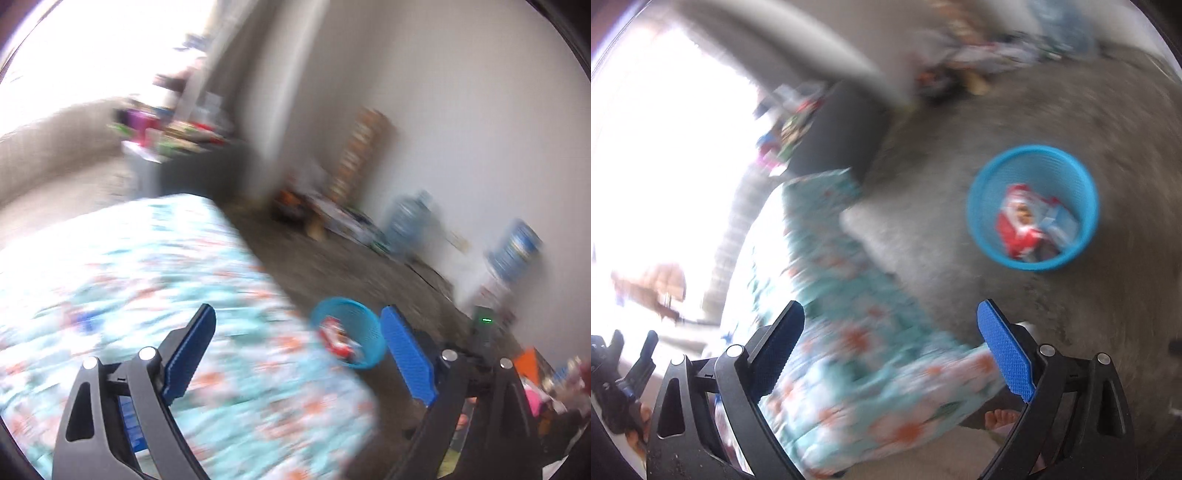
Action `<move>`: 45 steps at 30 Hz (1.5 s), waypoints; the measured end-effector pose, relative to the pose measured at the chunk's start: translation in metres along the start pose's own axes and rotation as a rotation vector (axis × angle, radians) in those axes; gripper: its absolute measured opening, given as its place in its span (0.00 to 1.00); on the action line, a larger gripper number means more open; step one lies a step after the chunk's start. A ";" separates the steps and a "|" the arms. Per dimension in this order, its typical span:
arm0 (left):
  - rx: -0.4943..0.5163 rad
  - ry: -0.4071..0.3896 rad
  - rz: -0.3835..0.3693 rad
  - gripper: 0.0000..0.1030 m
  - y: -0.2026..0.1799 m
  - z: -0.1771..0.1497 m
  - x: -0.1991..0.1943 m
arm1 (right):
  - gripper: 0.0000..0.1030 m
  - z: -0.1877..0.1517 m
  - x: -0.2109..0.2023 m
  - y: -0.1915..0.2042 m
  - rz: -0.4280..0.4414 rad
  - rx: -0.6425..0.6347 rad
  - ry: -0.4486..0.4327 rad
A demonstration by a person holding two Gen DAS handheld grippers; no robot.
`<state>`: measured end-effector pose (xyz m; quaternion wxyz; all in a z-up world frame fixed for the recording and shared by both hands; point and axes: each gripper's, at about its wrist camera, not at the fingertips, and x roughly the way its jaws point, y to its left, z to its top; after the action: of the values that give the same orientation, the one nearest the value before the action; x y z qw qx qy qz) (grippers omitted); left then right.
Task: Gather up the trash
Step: 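Move both tools back over the bed toward the bottle and cup, then grasp the Pepsi bottle with the right tool while the left tool grasps the clear cup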
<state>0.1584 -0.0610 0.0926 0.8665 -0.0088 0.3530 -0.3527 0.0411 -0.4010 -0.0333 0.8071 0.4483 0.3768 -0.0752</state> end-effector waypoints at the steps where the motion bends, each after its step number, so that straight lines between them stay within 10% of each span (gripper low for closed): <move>1: -0.031 -0.034 0.068 0.86 0.024 -0.008 -0.025 | 0.88 -0.003 0.003 0.015 0.018 -0.038 0.020; 7: -0.218 -0.080 0.273 0.86 0.118 -0.059 -0.100 | 0.88 -0.034 0.037 0.116 0.163 -0.257 0.181; 16: -0.368 -0.072 0.354 0.86 0.179 -0.118 -0.119 | 0.88 -0.105 0.127 0.226 0.270 -0.386 0.487; 27: -0.391 -0.165 0.318 0.86 0.225 -0.101 -0.103 | 0.83 -0.133 0.171 0.263 0.210 -0.413 0.604; 33: -0.332 -0.229 0.251 0.80 0.247 -0.064 -0.077 | 0.63 -0.142 0.188 0.270 0.187 -0.414 0.643; 45: -0.131 -0.010 0.221 0.69 0.252 -0.046 0.002 | 0.54 -0.127 0.164 0.243 0.225 -0.367 0.624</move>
<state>0.2840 0.1380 -0.0096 0.8995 -0.0283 0.3698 -0.2309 0.1991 -0.1242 -0.0219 0.7235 0.3364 0.5601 0.2230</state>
